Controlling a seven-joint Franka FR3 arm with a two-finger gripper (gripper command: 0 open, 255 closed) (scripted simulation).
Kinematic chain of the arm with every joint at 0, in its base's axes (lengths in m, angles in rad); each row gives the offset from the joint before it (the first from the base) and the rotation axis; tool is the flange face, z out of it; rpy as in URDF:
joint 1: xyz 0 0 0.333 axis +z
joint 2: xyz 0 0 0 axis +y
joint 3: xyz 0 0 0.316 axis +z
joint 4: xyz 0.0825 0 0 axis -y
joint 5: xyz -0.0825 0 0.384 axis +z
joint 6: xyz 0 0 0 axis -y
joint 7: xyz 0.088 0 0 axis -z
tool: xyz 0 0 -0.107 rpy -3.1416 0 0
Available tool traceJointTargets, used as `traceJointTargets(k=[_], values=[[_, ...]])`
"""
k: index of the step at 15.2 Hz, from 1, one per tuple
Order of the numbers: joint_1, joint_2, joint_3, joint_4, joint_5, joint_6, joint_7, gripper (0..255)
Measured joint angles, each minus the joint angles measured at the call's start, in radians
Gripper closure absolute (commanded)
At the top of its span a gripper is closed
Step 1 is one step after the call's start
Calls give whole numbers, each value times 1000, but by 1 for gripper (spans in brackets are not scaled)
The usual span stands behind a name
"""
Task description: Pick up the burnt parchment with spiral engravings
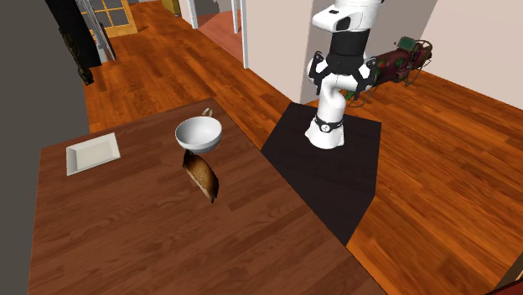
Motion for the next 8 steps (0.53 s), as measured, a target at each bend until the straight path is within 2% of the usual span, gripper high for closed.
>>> traceJointTargets(k=[2,8], values=[[1,-4,-8,-14,-7,9,-18,0],[-3,-5,-120,-115,-109,96,-246,0]])
